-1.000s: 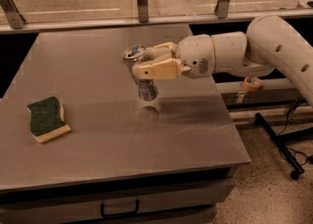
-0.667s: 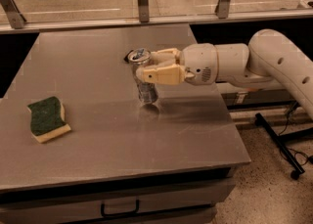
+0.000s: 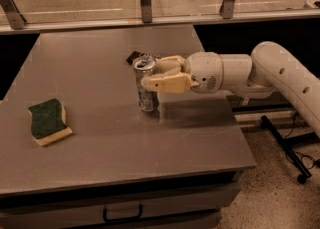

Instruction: Place redbull can upright

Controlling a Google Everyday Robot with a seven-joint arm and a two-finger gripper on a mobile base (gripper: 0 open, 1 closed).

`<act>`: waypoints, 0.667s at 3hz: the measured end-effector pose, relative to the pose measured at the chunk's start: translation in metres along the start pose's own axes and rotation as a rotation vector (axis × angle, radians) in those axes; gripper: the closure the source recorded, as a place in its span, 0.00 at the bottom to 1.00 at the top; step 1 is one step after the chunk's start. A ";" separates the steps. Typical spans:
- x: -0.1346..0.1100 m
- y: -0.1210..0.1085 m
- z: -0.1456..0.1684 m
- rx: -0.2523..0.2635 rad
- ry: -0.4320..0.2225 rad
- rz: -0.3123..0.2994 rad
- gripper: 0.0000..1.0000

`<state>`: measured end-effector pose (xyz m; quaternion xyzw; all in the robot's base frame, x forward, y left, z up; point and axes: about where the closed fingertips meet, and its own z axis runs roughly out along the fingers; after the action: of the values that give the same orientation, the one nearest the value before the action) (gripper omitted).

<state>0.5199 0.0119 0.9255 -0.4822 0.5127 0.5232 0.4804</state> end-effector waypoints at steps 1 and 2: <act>0.005 0.001 -0.001 -0.015 -0.001 0.005 0.14; 0.010 0.003 -0.003 -0.020 0.000 0.016 0.00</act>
Offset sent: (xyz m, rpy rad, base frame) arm -0.0037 -0.0103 -0.0168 0.0010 0.0316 0.0174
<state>0.5164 0.0092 0.9160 -0.4831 0.5112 0.5322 0.4713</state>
